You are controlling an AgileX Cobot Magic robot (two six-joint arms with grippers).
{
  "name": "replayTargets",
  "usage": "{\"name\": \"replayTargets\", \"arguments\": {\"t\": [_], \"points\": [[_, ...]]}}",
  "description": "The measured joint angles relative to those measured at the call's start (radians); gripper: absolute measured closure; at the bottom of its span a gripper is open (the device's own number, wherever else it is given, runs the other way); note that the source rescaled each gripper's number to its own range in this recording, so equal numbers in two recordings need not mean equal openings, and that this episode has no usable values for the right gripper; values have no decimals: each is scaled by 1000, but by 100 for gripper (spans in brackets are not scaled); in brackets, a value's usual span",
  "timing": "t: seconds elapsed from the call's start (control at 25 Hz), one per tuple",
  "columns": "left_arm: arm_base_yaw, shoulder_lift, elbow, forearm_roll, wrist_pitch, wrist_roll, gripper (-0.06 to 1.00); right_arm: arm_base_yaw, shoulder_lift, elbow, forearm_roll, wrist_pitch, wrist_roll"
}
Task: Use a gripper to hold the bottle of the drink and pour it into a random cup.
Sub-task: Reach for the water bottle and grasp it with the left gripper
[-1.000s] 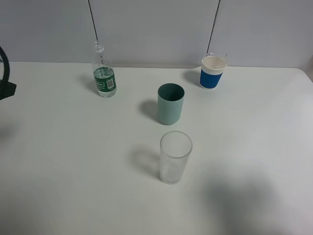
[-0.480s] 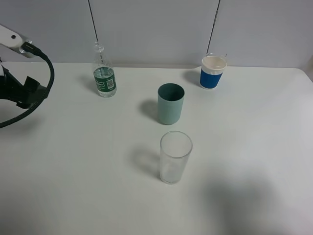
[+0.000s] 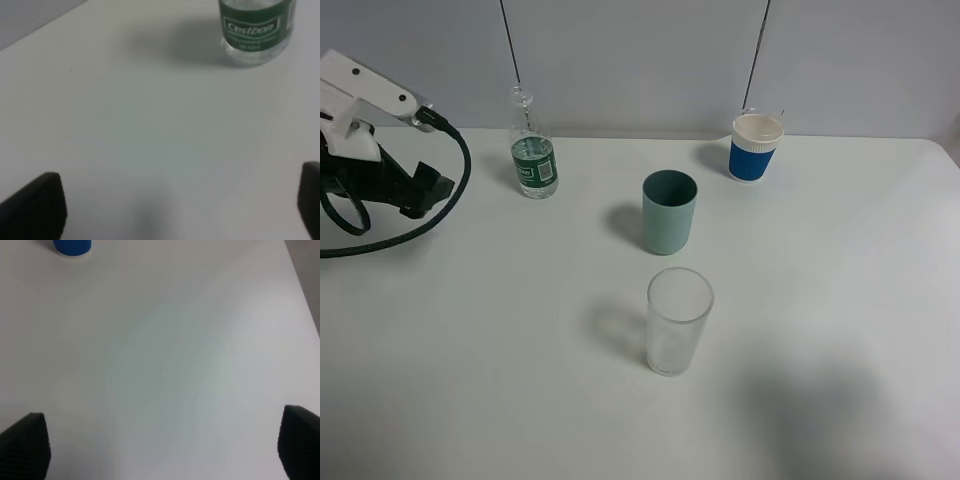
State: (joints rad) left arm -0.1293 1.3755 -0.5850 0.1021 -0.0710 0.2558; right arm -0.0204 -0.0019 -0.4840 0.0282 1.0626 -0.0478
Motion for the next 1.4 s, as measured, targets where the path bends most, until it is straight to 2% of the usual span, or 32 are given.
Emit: {"name": "replayTargets", "arguments": {"t": [0.2,0.56,0.88,1.4], "points": [[0,121,-1,64,-133,-49,-6,0,0,0,0,0,0],[0,275,-2,118,-367,-137,-6,0,0,0,0,0,0],[0,387,-3,241,-610,-251,-6,0,0,0,0,0,0],[0,543,-139,318,-700,-345,-6,0,0,0,0,0,0]]}}
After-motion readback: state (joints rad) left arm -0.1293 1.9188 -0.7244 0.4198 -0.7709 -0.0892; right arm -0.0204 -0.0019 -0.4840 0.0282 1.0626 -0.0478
